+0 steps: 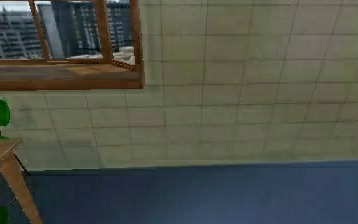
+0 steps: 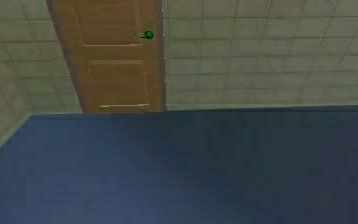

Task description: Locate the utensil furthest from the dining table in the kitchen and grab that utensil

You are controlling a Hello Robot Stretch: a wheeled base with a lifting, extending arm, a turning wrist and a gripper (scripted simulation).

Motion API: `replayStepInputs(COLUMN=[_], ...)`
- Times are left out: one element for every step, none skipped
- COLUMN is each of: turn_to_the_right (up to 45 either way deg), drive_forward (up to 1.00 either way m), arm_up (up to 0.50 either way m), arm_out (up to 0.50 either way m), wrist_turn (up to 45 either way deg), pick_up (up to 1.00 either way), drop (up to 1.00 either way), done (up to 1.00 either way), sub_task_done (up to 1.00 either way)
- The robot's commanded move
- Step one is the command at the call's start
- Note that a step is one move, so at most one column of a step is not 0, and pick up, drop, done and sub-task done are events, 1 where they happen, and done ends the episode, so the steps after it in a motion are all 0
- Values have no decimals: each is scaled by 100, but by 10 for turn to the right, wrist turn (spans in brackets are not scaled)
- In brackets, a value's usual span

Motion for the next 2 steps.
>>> replayStepInputs(turn_to_the_right=[0,-450], drive_forward=[95,0], arm_up=[0,0], arm_out=[0,0], wrist_turn=[0,0], pick_up=[0,0], drop=[0,0], done=[0,0], sub_task_done=[0,0])
